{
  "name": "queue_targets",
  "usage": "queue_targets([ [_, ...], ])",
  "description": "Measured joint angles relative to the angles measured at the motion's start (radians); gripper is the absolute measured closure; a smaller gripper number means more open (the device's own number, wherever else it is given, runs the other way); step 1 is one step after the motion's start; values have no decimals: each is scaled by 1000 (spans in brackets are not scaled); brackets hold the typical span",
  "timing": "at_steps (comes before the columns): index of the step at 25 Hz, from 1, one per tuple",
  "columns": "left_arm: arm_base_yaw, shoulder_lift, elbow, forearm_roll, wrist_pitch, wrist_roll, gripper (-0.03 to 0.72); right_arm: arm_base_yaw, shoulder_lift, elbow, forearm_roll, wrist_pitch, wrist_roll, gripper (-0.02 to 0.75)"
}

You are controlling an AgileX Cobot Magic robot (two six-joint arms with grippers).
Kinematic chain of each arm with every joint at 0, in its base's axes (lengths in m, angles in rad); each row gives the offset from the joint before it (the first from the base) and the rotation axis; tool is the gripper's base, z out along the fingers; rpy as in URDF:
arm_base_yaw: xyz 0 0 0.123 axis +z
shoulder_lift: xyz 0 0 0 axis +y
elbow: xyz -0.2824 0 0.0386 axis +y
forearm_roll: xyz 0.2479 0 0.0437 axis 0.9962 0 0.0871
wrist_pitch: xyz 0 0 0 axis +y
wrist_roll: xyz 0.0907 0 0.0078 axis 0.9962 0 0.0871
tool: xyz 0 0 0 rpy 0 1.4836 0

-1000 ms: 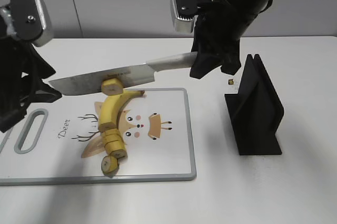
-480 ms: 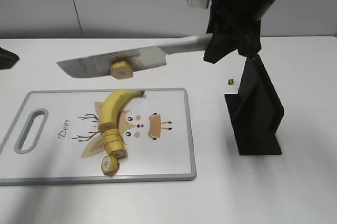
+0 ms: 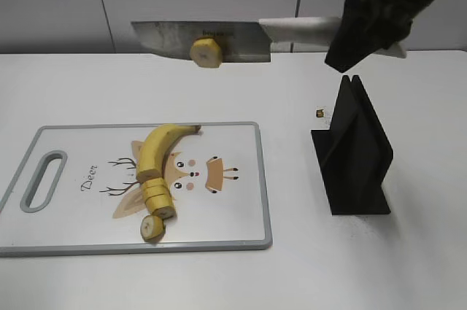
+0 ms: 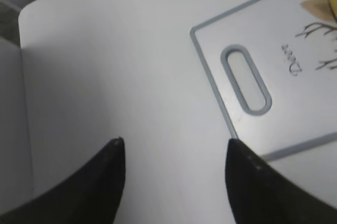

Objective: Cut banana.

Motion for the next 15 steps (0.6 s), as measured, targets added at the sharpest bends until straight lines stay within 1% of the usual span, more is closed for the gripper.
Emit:
queue_targets([
  [3,0,-92,0,14,98,-57,105,0,-76,62,0,0,79,577],
  [6,0,-197,1,12,129,-117,106,0,-156,162,0,-15,171,577],
  [10,0,-301,1,-24,168,-180,106,0,-269,281,0,-90,318,577],
  [15,0,-412,2,-31,221,-209,106,0,-402,385,-17,-166,551,577],
])
